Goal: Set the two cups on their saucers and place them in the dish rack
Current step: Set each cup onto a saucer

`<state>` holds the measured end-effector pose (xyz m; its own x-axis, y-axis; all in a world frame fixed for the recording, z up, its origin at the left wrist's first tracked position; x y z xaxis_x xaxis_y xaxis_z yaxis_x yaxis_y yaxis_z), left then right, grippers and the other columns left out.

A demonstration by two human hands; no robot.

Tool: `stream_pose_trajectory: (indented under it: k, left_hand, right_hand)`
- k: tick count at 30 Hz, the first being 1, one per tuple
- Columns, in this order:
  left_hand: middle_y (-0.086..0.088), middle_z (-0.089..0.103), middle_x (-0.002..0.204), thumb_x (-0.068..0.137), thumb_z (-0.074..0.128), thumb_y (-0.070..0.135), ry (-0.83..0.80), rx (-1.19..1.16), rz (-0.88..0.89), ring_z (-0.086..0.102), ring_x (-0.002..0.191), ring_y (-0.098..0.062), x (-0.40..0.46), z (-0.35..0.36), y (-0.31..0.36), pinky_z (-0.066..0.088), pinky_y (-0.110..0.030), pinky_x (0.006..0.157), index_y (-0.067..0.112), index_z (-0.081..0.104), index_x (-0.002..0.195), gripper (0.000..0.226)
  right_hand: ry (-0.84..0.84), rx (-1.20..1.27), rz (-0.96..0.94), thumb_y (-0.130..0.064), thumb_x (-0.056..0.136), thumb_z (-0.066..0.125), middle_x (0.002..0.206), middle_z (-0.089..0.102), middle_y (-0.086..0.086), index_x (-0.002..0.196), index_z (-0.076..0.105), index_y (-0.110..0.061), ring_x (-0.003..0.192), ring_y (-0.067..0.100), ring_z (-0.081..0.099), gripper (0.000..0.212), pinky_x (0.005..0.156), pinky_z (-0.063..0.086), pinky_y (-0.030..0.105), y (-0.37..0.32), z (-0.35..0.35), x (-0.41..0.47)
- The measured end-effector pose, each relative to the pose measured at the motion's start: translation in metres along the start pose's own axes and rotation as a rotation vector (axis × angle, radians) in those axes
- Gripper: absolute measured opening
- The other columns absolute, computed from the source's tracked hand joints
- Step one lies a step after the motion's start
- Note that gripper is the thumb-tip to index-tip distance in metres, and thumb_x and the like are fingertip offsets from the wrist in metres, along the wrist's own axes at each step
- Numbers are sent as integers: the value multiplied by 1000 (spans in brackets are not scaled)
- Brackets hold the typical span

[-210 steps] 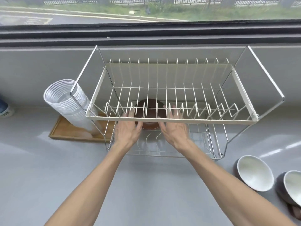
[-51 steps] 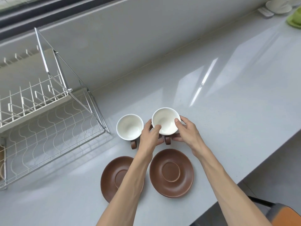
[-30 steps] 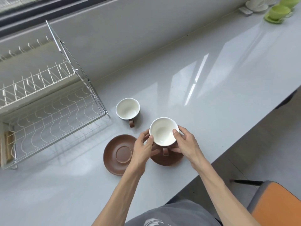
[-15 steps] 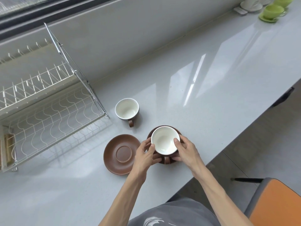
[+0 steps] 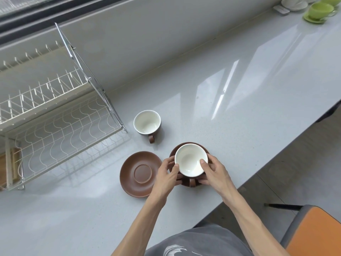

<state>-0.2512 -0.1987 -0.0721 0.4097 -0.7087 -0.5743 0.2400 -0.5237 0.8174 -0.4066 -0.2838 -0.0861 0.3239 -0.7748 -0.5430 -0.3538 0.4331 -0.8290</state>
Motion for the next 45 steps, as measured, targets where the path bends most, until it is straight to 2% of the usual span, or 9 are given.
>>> stream_pose_trajectory:
  k: [4,7,10,13,21,25,33,38,45]
  left_hand:
    - [7,64,114,101,53,28,-34,82,-19,69,107,-20,2,-4,4,58,-30,83,34,52,125,24]
    - [6,66,117,99,54,36,-42,192,-30,69,104,-15,7,-14,8,58,-36,90,34,56,127,28]
    - [12,69,116,90,53,52,-37,327,-17,70,103,-12,11,-28,12,56,-43,97,40,59,126,38]
    - [20,67,118,91,49,56,-22,494,22,64,112,-6,14,-42,20,47,-36,103,41,56,132,44]
    - [13,61,132,100,44,43,316,917,367,63,113,-13,16,-78,60,50,-39,92,40,53,135,36]
    - [7,56,141,101,47,38,461,1042,468,55,124,-19,27,-94,74,47,-35,91,28,49,144,45]
    - [5,51,145,100,48,41,511,844,459,53,128,-19,76,-107,83,49,-38,93,28,43,147,49]
    - [5,48,150,99,52,42,509,489,330,55,130,-19,101,-108,76,46,-42,106,27,40,150,54]
    - [-5,53,144,94,54,44,386,89,53,61,120,-25,120,-110,64,52,-47,101,30,41,148,57]
  right_hand:
    - [-8,-140,14,-41,98,53,124,65,4,142,47,-25,95,23,73,47,83,61,39,-7,-6,3]
    - [-8,-416,-44,-47,99,47,129,64,2,139,50,-24,117,24,62,46,99,48,37,-19,-14,6]
    - [12,-614,-114,-50,98,44,133,62,0,140,49,-28,122,24,58,47,99,45,39,-38,-17,8]
    - [55,-819,-226,-52,99,40,135,61,-1,141,46,-29,122,24,58,49,97,46,41,-60,-10,11]
    - [103,-939,-454,-42,101,43,150,46,-3,145,44,-23,135,22,47,48,99,44,42,-103,39,35]
    - [74,-965,-523,-41,101,44,152,42,1,145,43,-23,138,23,43,48,100,46,44,-111,64,57]
    - [33,-907,-557,-46,99,45,157,33,2,150,33,-25,143,22,35,56,102,44,41,-124,109,95]
    - [-63,-757,-483,-43,100,46,156,36,1,152,30,-22,139,22,40,58,106,38,37,-129,129,113]
    - [-140,-643,-258,-42,101,45,146,49,12,153,25,-18,134,32,44,60,104,34,37,-129,142,121]
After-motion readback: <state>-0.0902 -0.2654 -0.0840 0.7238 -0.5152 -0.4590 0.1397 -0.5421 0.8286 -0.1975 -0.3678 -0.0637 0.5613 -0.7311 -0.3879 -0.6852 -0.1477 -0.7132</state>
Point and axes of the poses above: each hand's wrist, its own x-axis towards the middle knuckle, its own z-axis out of the palm, y = z × x, the point moved 3 cm from there along x, towards the middle knuckle
